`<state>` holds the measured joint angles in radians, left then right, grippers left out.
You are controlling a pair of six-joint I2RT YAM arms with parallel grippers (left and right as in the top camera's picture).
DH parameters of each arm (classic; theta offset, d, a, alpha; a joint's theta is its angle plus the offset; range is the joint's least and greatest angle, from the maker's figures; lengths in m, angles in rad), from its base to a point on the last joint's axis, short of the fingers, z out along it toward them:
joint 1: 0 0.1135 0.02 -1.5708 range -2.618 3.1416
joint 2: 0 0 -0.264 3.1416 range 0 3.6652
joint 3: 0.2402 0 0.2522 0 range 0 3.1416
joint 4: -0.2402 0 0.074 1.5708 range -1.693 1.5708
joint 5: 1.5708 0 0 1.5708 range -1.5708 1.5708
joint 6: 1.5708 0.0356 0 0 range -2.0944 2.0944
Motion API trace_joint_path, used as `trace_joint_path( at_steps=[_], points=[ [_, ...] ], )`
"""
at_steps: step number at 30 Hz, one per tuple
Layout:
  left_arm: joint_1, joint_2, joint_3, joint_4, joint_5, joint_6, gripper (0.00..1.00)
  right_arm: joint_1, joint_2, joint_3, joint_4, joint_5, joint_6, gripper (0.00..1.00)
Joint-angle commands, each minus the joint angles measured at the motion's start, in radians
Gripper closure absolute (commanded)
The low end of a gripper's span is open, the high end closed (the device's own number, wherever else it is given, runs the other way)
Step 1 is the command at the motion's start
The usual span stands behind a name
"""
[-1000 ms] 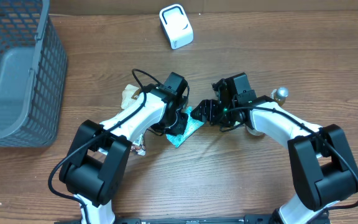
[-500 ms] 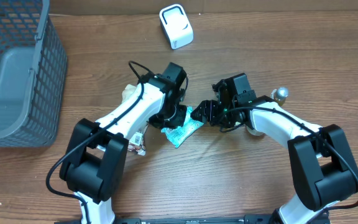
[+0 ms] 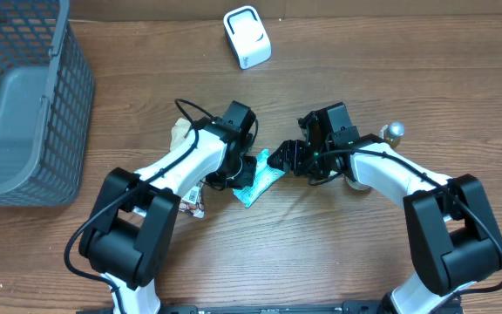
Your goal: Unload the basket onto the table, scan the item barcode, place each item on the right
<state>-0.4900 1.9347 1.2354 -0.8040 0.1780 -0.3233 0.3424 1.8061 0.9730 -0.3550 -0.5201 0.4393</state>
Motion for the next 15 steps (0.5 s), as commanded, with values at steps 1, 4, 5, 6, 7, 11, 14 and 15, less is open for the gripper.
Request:
trace_joint_path(
  at_steps=[1,4,5,6,7,11,14,15],
  points=[
    [0.0,0.034,-0.071,0.016,-0.066,-0.014,0.96,0.022,0.027,-0.007,0.016,-0.007,0.037,0.31],
    [0.0,0.034,-0.071,0.021,-0.066,-0.014,0.96,0.031,0.062,-0.007,0.041,-0.032,0.063,0.31],
    [0.0,0.034,-0.071,0.021,-0.066,-0.014,0.96,0.031,0.074,-0.007,0.056,-0.052,0.062,0.31],
    [0.0,0.034,-0.071,0.021,-0.066,-0.014,0.96,0.031,0.09,-0.007,0.076,-0.082,0.062,0.31],
    [0.0,0.034,-0.071,0.023,-0.066,-0.014,0.96,0.031,0.104,-0.007,0.093,-0.106,0.062,0.32],
    [0.0,0.034,-0.071,0.023,-0.066,-0.014,0.96,0.031,0.155,-0.007,0.15,-0.163,0.108,0.41],
    [0.0,0.034,-0.071,0.023,-0.066,-0.014,0.96,0.031,0.171,-0.007,0.169,-0.163,0.114,0.51],
    [0.0,0.034,-0.071,0.023,-0.066,-0.014,0.96,0.031,0.171,-0.007,0.171,-0.163,0.114,0.53]
  ],
)
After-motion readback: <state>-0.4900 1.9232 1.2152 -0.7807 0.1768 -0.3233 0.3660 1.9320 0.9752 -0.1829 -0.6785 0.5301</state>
